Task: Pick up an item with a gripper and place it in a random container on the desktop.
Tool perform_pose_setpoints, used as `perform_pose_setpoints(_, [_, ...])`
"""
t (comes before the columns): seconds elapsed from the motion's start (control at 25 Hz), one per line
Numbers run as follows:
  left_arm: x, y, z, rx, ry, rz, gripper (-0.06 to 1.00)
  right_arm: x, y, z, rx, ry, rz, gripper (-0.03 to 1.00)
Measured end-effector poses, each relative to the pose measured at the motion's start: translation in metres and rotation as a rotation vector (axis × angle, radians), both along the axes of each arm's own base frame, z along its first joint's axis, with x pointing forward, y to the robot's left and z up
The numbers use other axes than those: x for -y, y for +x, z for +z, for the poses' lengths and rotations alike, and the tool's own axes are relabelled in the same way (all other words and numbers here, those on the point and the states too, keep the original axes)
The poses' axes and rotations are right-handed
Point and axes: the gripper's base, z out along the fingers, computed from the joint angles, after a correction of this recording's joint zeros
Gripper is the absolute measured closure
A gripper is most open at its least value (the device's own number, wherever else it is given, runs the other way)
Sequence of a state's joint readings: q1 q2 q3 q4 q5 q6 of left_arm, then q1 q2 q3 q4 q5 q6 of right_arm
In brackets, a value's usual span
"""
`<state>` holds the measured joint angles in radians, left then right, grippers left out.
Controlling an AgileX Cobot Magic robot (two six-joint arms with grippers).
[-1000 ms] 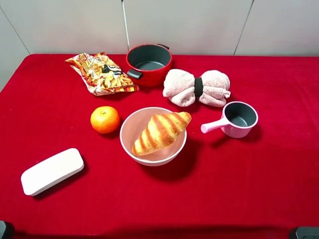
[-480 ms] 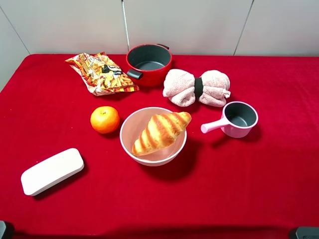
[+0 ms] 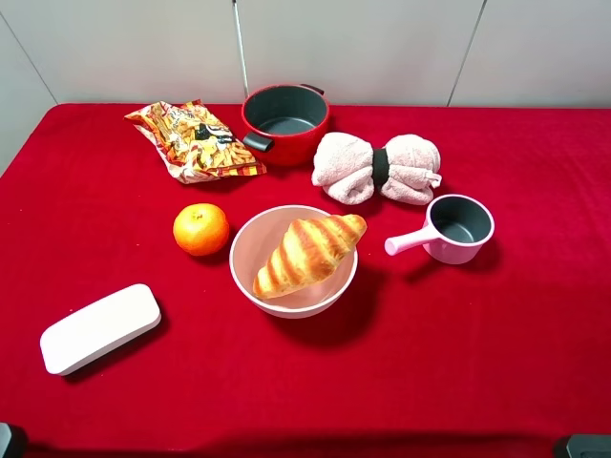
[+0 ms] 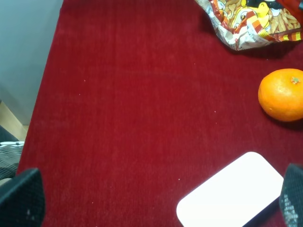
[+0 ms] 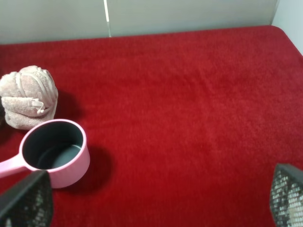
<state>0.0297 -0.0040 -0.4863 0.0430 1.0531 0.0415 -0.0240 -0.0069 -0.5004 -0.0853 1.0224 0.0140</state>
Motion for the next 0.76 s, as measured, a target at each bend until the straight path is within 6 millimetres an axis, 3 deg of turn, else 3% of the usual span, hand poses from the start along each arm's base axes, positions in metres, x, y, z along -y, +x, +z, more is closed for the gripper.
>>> perform_pose_setpoints(0.76, [0.0,0.0,0.0,0.0,0.0,0.0,-0.05,0.0,0.0,0.0,0.0,0.0,0.0,0.28])
